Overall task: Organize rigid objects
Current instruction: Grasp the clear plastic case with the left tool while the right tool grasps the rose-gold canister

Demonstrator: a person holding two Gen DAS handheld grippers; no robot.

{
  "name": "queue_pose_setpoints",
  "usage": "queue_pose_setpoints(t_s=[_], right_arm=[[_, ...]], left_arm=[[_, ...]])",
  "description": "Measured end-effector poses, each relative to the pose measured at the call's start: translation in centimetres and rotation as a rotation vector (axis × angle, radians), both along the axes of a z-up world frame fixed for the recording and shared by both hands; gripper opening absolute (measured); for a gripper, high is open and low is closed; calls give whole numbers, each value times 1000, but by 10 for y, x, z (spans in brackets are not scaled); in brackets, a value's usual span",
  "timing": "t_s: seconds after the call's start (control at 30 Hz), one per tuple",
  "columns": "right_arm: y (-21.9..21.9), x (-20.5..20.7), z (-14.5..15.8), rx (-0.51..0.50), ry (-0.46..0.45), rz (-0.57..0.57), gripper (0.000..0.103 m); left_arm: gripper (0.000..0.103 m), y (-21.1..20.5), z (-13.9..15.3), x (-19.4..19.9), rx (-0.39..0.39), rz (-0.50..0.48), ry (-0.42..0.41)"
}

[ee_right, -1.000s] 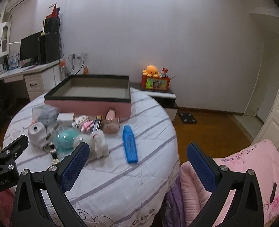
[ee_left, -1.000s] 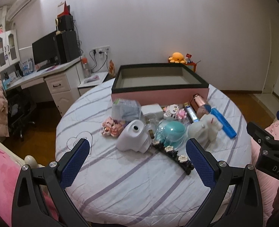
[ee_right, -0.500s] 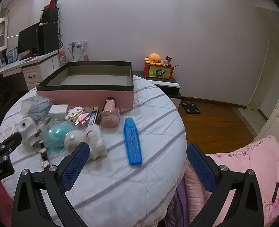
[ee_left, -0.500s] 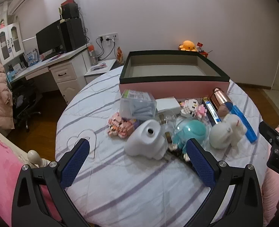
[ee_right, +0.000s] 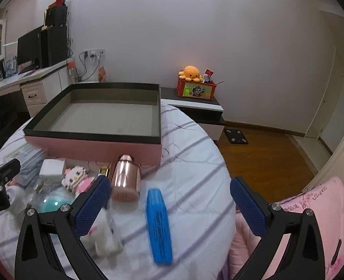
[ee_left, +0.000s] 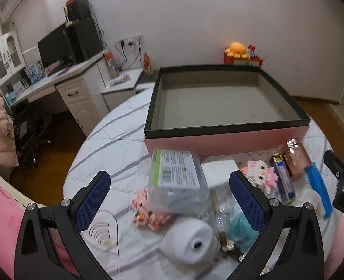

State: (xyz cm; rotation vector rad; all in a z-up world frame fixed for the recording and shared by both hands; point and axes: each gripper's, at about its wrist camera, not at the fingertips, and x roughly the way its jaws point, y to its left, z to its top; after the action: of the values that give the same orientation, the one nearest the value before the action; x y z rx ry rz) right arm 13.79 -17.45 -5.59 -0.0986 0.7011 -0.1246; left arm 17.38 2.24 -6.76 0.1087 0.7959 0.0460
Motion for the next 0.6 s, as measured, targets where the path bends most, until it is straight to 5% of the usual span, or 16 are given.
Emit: queue_pose_setpoints(t_s=[0.33, 0.4, 0.6], right_arm=[[4, 61, -36, 95, 163, 102, 102], [1, 69, -44, 121, 206, 100, 93], [1, 76, -55, 143, 233, 126, 86]], left_arm=[[103, 9, -33, 40, 25, 17, 156], [102, 11, -42, 44, 26, 26, 192], [98, 16, -56, 54, -13, 25, 247]])
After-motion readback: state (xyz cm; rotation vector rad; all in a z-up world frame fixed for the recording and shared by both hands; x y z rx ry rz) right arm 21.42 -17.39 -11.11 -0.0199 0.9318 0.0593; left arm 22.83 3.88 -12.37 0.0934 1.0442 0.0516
